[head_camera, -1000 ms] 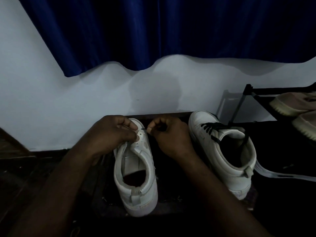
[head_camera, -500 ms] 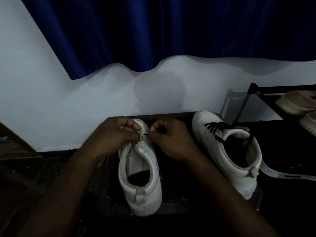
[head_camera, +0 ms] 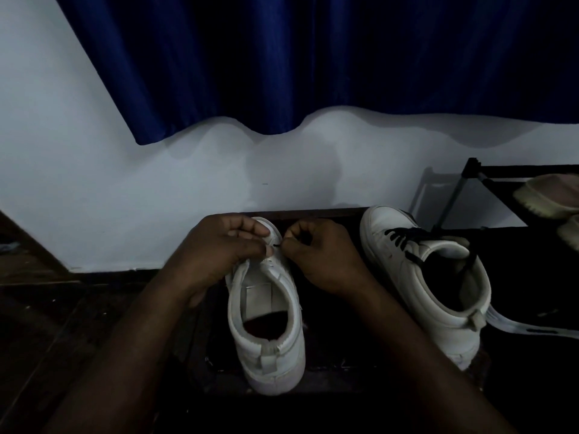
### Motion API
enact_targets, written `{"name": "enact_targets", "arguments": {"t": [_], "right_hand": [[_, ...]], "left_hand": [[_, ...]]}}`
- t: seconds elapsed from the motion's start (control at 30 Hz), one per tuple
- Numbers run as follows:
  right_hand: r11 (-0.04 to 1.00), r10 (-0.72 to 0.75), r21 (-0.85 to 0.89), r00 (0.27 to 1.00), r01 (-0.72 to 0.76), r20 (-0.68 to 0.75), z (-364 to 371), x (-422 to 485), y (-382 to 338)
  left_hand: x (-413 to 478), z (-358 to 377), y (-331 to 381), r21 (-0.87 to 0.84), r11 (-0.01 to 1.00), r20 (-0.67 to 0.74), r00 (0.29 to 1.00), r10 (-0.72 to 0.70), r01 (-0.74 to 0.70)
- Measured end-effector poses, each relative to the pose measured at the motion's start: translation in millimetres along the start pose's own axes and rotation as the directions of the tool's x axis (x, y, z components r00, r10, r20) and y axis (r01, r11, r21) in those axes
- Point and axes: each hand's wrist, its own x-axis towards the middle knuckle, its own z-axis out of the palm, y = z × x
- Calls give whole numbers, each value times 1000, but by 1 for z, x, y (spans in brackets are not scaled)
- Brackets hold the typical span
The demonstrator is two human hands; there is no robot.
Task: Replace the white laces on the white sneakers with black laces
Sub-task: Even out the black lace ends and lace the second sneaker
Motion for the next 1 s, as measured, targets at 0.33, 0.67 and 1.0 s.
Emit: {"name": "enact_targets", "arguments": {"t": [0.33, 0.67, 1.0], "right_hand": [[997, 28, 72, 999, -30, 38, 2, 2, 0], [983, -13, 181, 999, 6, 38, -2, 4, 7], [942, -31, 332, 999, 39, -29, 13, 1, 4]], "left_hand": [[0, 3, -8, 93, 991, -58, 993, 104, -98], [-2, -1, -4, 276, 938, -24, 974, 224, -209], [3, 3, -6, 402, 902, -53, 980, 194, -157]]}}
